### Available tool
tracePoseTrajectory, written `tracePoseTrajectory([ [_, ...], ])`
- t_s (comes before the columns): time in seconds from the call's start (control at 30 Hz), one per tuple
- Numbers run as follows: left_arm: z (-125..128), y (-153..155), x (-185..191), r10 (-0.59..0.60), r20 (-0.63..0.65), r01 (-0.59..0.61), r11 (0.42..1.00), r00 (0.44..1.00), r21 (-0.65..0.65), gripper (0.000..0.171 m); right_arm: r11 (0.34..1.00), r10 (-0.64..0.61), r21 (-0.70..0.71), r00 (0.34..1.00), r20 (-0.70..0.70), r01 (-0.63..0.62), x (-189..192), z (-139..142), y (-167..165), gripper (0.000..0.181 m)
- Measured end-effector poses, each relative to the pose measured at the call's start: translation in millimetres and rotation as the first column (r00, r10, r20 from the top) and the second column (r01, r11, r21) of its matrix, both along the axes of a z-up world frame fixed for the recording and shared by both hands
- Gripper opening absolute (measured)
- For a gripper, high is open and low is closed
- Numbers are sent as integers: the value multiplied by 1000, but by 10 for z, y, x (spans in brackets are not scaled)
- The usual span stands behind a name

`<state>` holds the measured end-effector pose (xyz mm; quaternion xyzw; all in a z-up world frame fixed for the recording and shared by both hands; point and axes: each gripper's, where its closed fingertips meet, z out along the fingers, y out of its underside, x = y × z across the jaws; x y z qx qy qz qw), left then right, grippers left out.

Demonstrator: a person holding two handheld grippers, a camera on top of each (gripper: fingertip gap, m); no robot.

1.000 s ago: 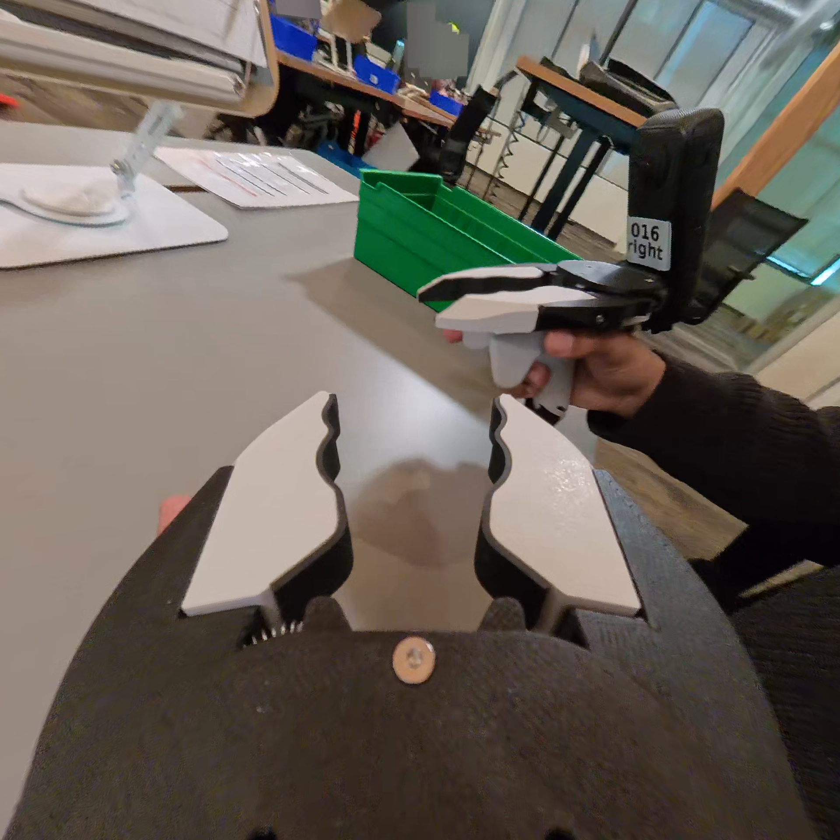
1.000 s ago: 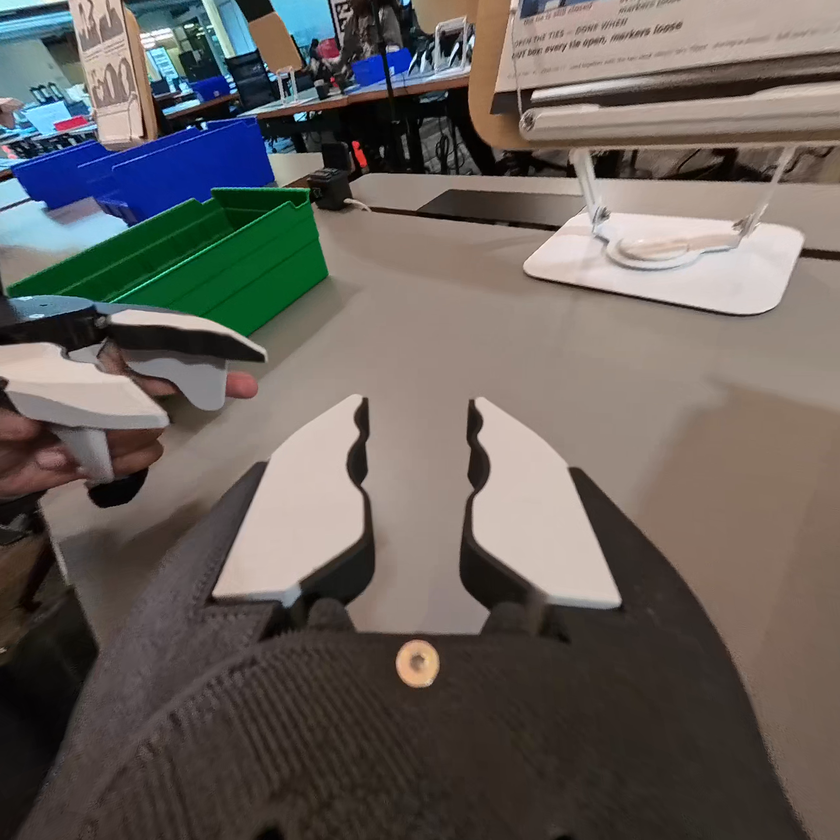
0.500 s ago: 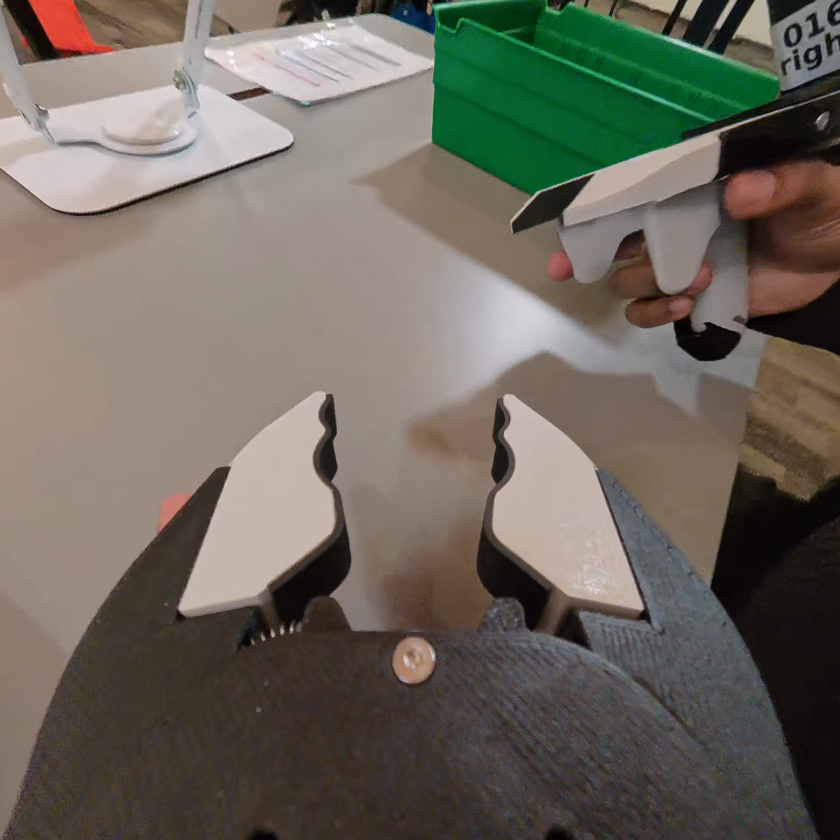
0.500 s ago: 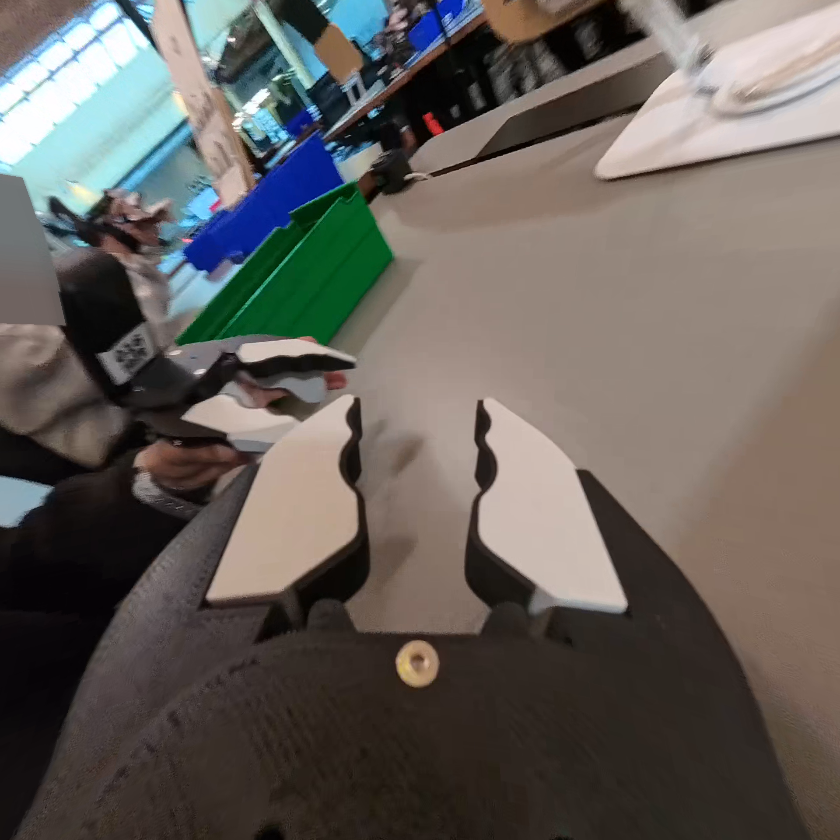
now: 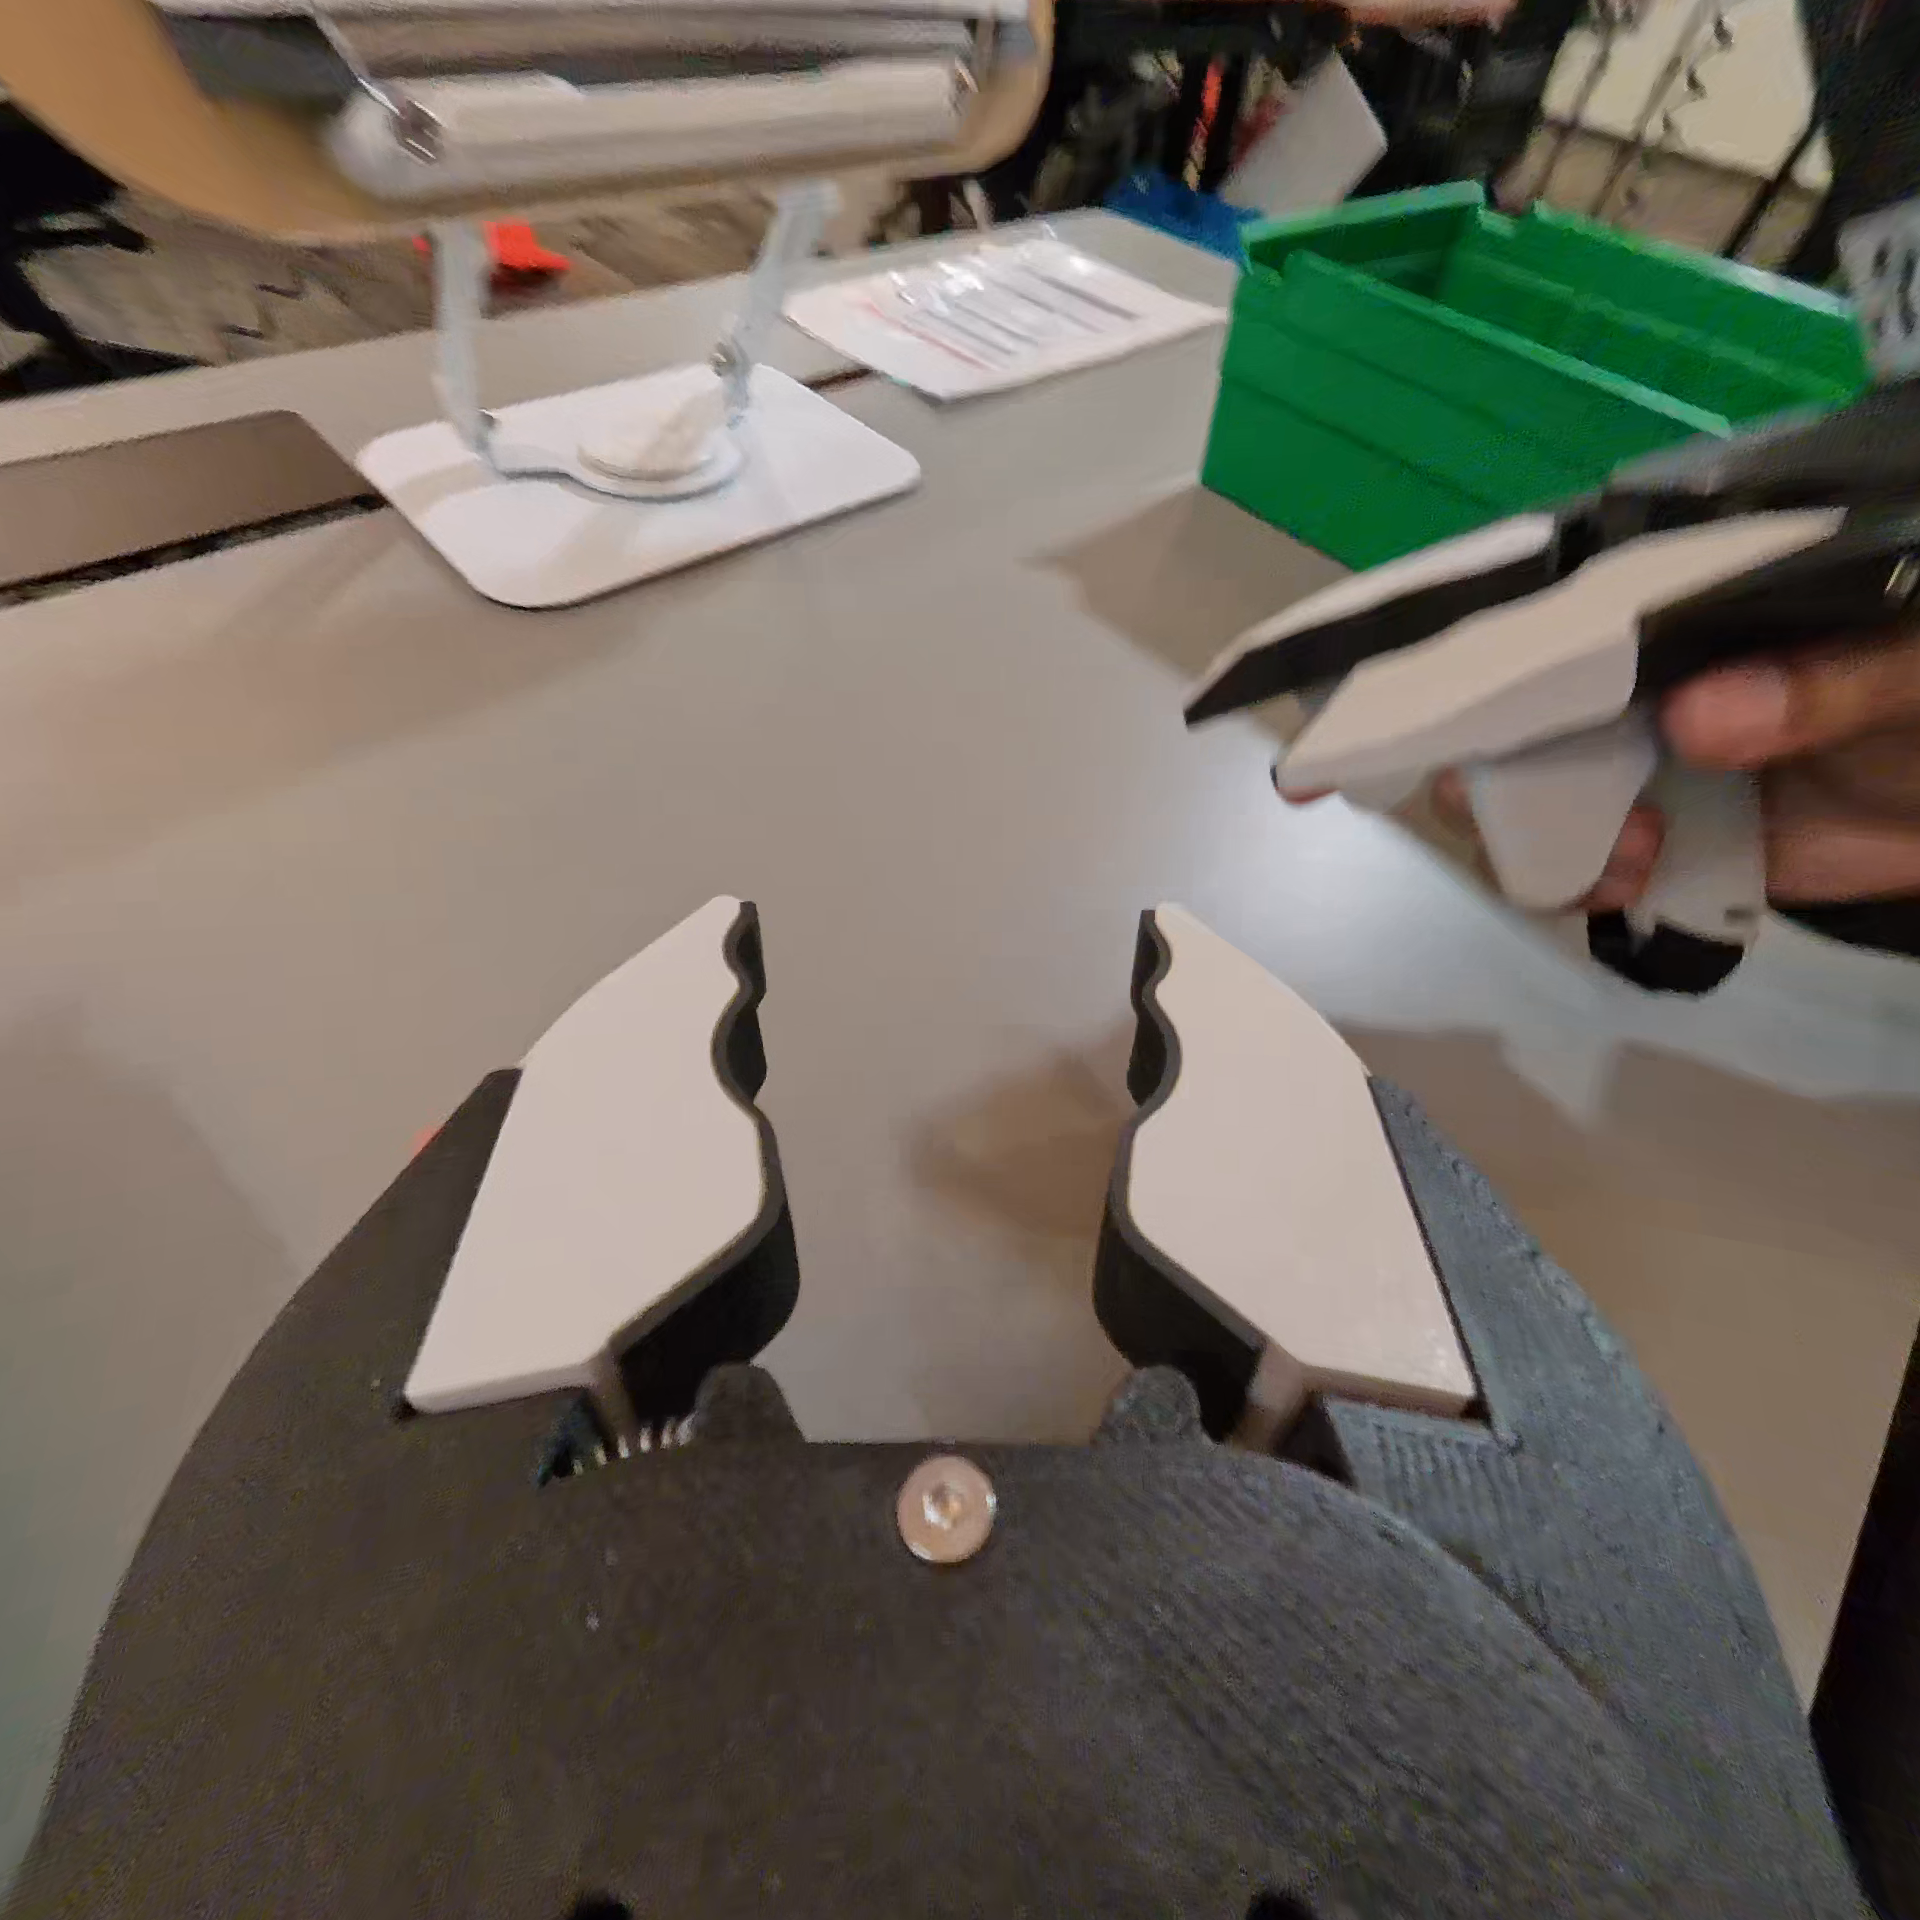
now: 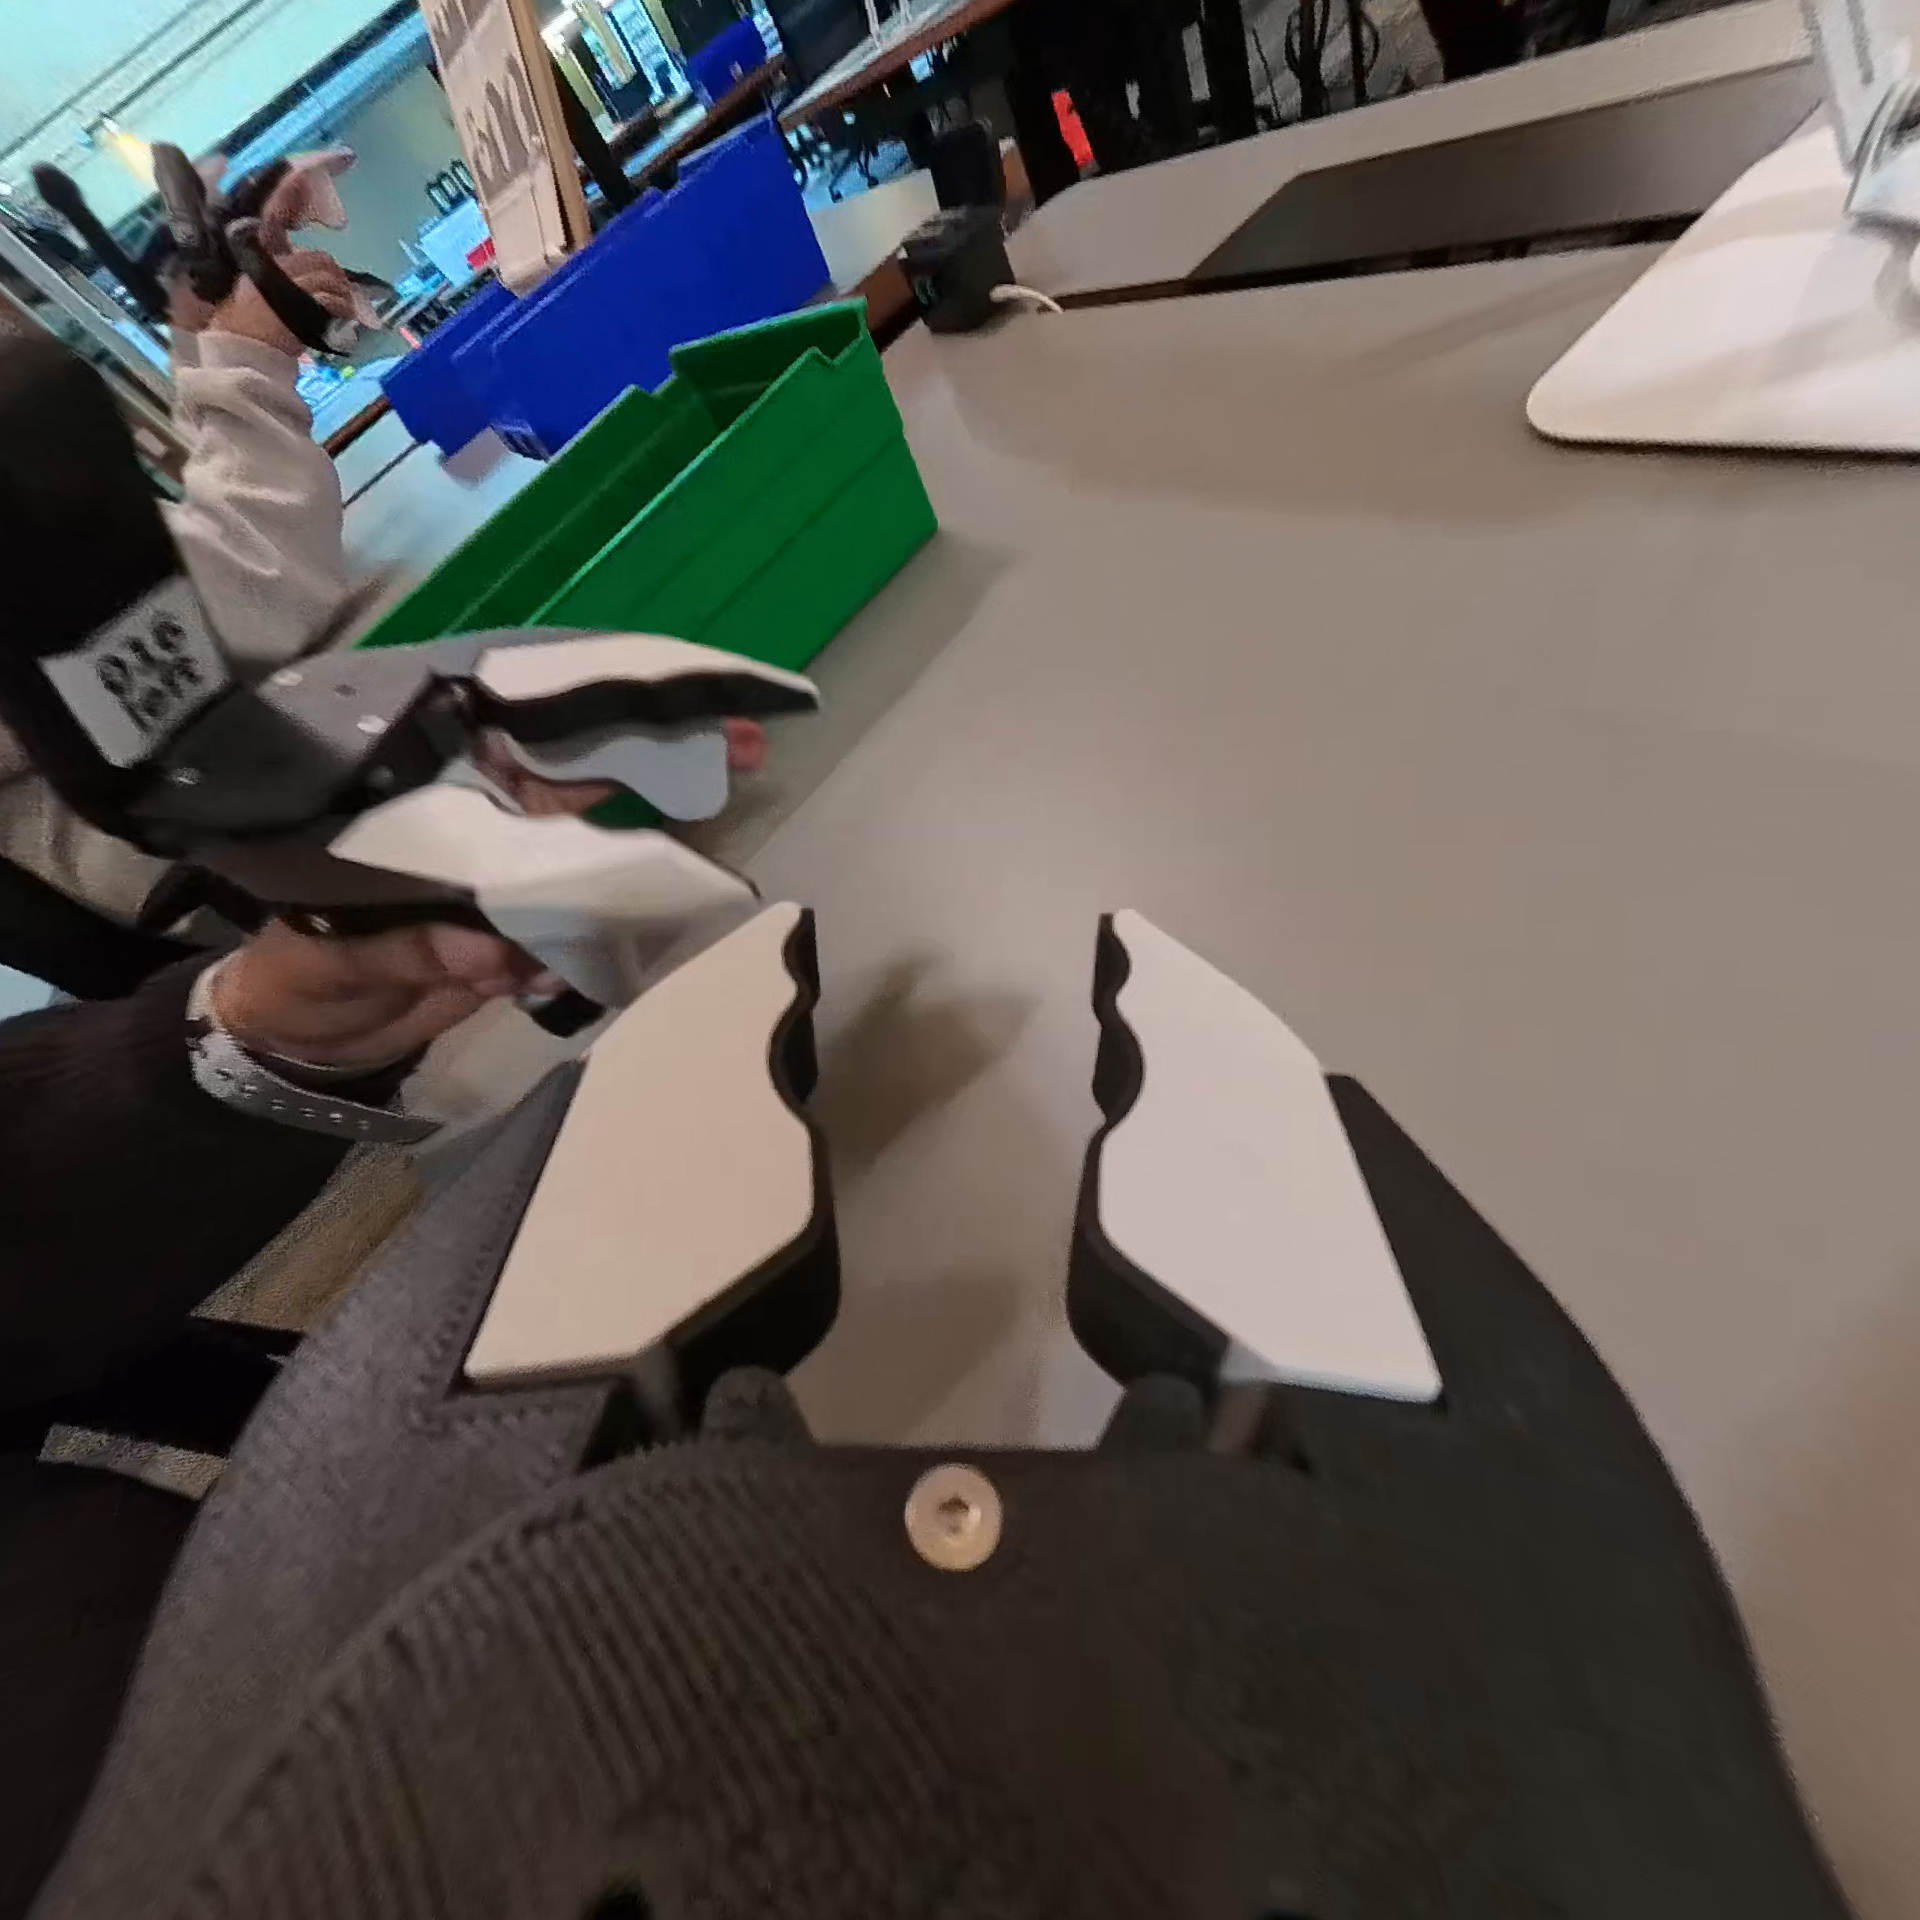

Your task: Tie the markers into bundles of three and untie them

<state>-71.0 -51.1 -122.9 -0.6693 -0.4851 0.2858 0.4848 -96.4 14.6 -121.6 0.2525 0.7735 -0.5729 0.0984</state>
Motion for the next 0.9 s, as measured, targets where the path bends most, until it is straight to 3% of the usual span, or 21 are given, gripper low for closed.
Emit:
tracePoseTrajectory([
  [0.13,475,-385,143,153,-96,-156,987,984,-32,71,998,-19,56,998,-56,22,67,-101,34,53],
  [0.23,954,-1005,419,267,-172,-298,934,948,-196,91,997,-37,63,997,-68,41,113,-114,101,53],
  [0.3,1082,-1525,711,321,-132,-347,872,938,-345,91,997,-59,40,997,-45,61,105,-92,141,53],
  [0.4,658,-1961,1302,265,193,-156,880,945,-448,89,995,-100,-15,994,39,100,49,-55,194,52],
  [0.53,192,-2590,1618,415,281,-203,803,865,-560,87,992,-104,-68,990,91,110,19,5,183,48],
  [0.63,-217,-2550,1675,356,466,-105,870,810,-482,78,995,-77,-54,995,70,81,71,-8,121,48],
  [0.7,-401,-2531,1659,338,534,-61,881,775,-469,77,997,-58,-52,996,64,62,109,-7,74,47],
  [0.83,-577,-2468,1584,283,612,37,889,738,-456,54,997,-13,-71,996,83,19,166,18,-17,47],
  [0.9,-606,-2364,1544,225,651,68,917,725,-393,51,998,2,-68,997,81,3,168,15,-50,46],
])
